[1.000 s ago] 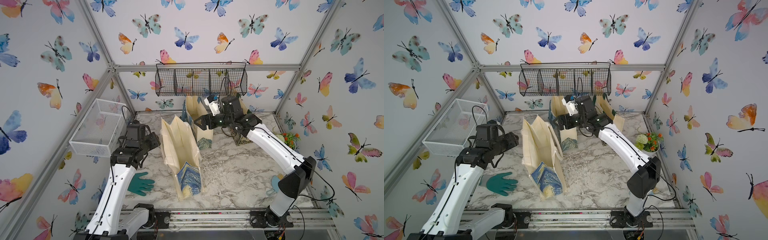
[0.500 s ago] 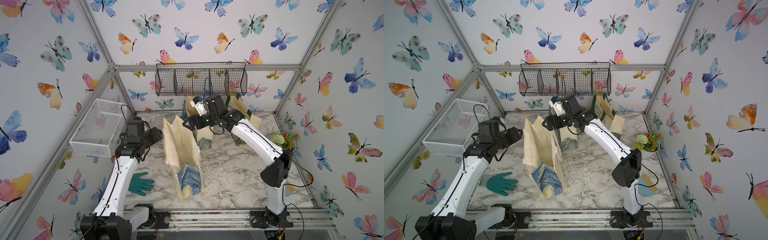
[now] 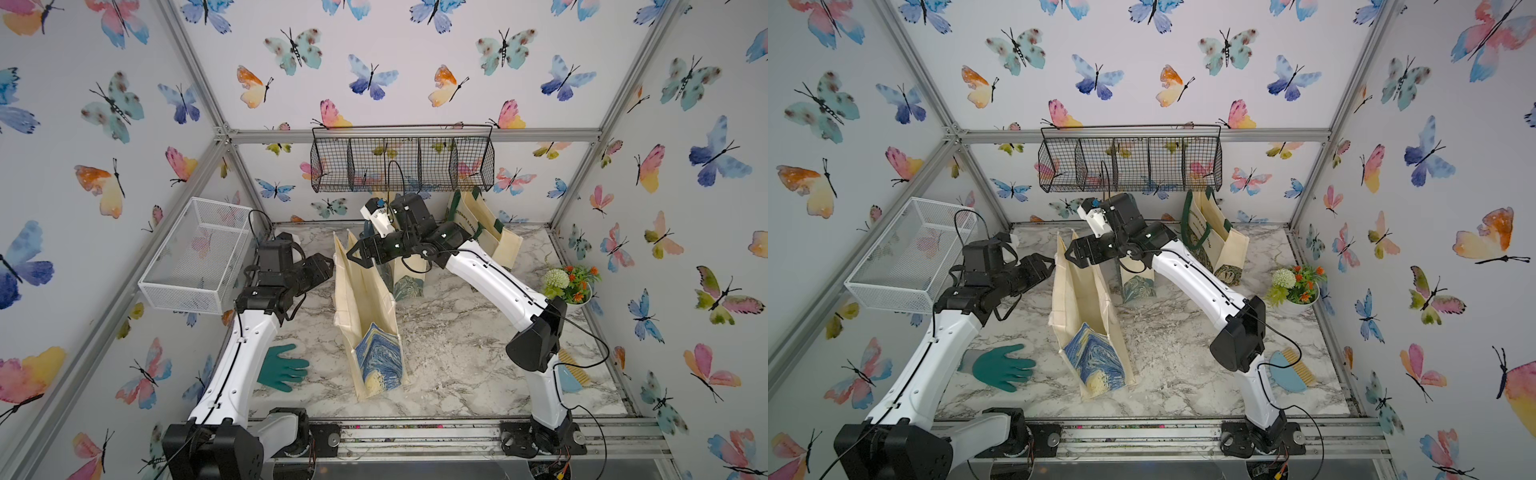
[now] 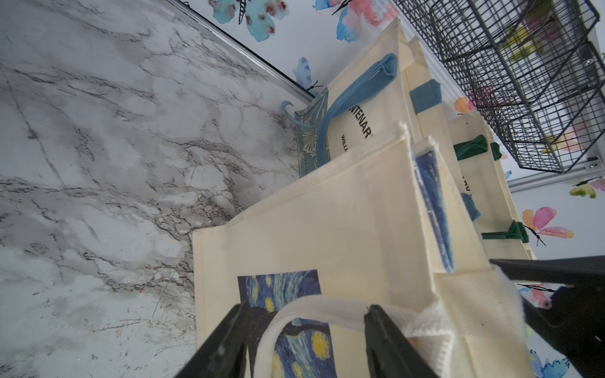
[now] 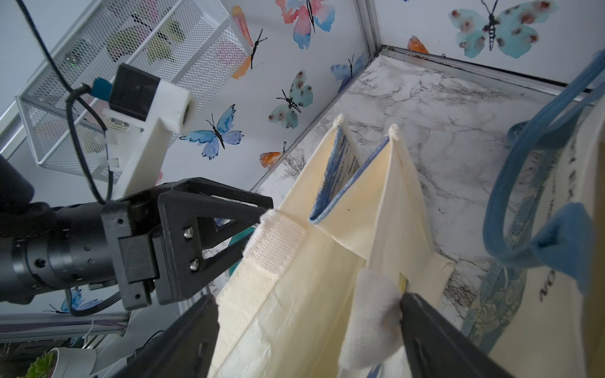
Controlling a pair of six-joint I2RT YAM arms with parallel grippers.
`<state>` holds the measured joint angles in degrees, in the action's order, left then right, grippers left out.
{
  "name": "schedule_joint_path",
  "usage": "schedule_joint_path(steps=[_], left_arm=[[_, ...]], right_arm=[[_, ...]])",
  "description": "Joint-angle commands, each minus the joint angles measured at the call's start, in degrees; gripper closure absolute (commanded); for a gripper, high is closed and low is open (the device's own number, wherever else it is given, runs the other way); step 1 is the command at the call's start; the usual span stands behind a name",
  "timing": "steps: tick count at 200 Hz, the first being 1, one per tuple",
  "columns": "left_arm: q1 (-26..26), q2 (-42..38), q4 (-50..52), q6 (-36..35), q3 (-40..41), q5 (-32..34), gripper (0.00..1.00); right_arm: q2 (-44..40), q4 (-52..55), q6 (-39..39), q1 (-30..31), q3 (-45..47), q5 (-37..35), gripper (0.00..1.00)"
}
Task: Put away the canvas bag
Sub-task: Pick up the canvas bag from the center of the board.
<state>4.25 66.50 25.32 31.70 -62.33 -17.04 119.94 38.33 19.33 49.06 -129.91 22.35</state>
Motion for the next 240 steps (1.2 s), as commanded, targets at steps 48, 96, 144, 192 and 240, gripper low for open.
schedule_joint_path(steps=[48,96,144,192,240], left_arm=[[3.9,1.1,-3.9,1.9,0.3,-1.8,0.40],[6.9,1.5,-4.6,2.7,0.9,-0.9,0.40],[7.4,0.2,-4.7,3.2,2.1,-1.0,0.39],[8.4,-2.0,-6.4,4.4,3.2,-1.4,0.39],[10.5,-2.2,-7.4,5.1,3.0,-0.8,0.39]], right_arm=[[2.6,1.0,1.4,2.8,-2.7,-0.1,0.10],[4.8,2.9,2.1,3.8,-5.3,-2.5,0.13],[5.2,3.9,3.2,3.9,-4.7,-6.4,0.19],[6.1,8.3,3.1,4.0,-6.6,-13.4,0.26],[6.0,8.4,2.6,5.0,-6.5,-14.7,0.26]])
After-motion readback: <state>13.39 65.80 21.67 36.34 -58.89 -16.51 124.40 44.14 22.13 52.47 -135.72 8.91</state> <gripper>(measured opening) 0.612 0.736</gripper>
